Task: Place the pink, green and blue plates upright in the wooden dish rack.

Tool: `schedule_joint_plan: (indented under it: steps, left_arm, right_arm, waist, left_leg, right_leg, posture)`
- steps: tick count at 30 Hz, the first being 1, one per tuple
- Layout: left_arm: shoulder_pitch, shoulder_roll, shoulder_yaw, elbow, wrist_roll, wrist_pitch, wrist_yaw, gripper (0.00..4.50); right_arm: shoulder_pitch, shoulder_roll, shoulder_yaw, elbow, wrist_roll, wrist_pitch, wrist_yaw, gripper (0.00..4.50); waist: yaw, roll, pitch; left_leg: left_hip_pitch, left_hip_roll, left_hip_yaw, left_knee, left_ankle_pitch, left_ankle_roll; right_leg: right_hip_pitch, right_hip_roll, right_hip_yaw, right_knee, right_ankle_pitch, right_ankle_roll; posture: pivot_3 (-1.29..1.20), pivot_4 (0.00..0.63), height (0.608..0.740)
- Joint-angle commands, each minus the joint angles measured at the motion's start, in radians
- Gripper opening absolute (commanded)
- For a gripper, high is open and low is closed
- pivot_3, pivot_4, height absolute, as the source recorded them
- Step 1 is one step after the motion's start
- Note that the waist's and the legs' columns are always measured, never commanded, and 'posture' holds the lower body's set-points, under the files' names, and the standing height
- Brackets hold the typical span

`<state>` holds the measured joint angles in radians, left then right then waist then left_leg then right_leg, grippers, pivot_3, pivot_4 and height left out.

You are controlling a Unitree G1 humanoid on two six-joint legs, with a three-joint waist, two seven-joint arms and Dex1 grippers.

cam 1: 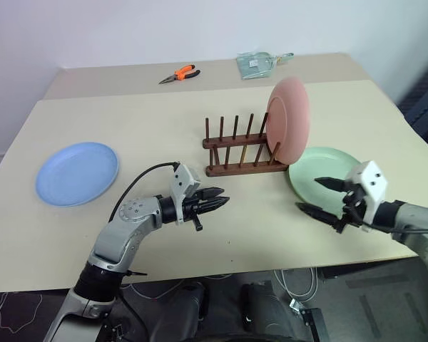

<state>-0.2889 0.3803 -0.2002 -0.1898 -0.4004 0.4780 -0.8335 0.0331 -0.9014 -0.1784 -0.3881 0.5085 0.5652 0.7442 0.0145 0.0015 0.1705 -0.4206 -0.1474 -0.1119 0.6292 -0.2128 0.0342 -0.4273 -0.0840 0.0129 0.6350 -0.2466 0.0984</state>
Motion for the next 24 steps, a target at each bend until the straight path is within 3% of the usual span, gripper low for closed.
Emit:
schedule_joint_plan:
  steps: [1,2,5,7,12,19,24]
  left_arm:
    - [-0.008,-0.003,-0.001,-0.015,0.004,-0.024,-0.007,1.22]
    - [-0.005,-0.002,-0.001,-0.016,0.005,-0.024,-0.007,1.22]
    - [0.004,0.002,-0.002,-0.021,0.007,-0.027,-0.005,1.22]
    - [0.01,0.002,-0.002,-0.025,0.009,-0.026,-0.002,1.22]
    - [0.015,0.0,0.0,-0.025,0.016,-0.029,0.005,1.22]
    - [0.011,-0.001,0.007,-0.013,0.026,-0.047,0.011,1.22]
    - [-0.002,-0.016,0.038,0.056,0.068,-0.118,0.063,1.22]
  right_arm:
    - [-0.003,-0.019,0.059,0.037,-0.146,-0.059,-0.035,4.46]
    - [-0.002,-0.016,0.07,0.052,-0.174,-0.076,-0.039,4.46]
    - [-0.008,-0.006,0.08,0.086,-0.216,-0.084,-0.044,3.6]
    - [-0.017,-0.006,0.085,0.102,-0.241,-0.083,-0.046,2.74]
    - [-0.06,0.004,0.086,0.13,-0.301,-0.068,-0.08,0.07]
    - [-0.137,-0.006,0.012,0.109,-0.327,-0.086,-0.119,0.07]
    - [-0.368,0.06,-0.135,0.204,-0.284,-0.129,-0.249,0.07]
  waist:
    - [0.002,0.0,0.0]
    - [0.003,0.0,0.0]
    - [0.003,0.0,0.0]
    - [0.002,0.0,0.0]
    - [-0.001,0.0,0.0]
    - [0.002,-0.001,0.0]
    - [-0.001,0.001,0.0]
  left_leg:
    - [-0.001,0.0,0.0,0.0,0.0,0.0]
    - [-0.001,0.0,0.0,0.0,0.0,0.0]
    - [-0.001,0.0,0.0,0.0,0.0,0.0]
    - [-0.001,0.0,0.0,0.0,0.0,0.0]
    - [-0.001,0.0,0.0,0.0,0.0,0.0]
    - [-0.001,0.0,0.0,0.001,0.0,0.0]
    - [-0.001,0.0,0.001,0.001,0.0,0.0]
  right_leg:
    - [0.0,0.0,0.0,-0.001,0.0,0.0]
    - [0.0,0.0,0.0,-0.001,0.001,0.001]
    - [0.0,0.0,0.0,-0.001,0.001,0.001]
    - [0.0,0.0,0.0,-0.001,0.001,0.001]
    - [0.0,0.0,0.0,-0.001,0.001,0.001]
    - [0.0,0.0,0.0,-0.001,0.003,0.004]
    - [0.0,0.001,0.001,-0.001,0.005,0.004]
  posture:
    - [0.0,0.15,0.727]
    - [0.0,0.15,0.727]
    - [0.0,0.15,0.727]
    - [0.0,0.15,0.727]
    - [0.0,0.15,0.727]
    - [0.0,0.15,0.727]
    - [0.0,0.15,0.727]
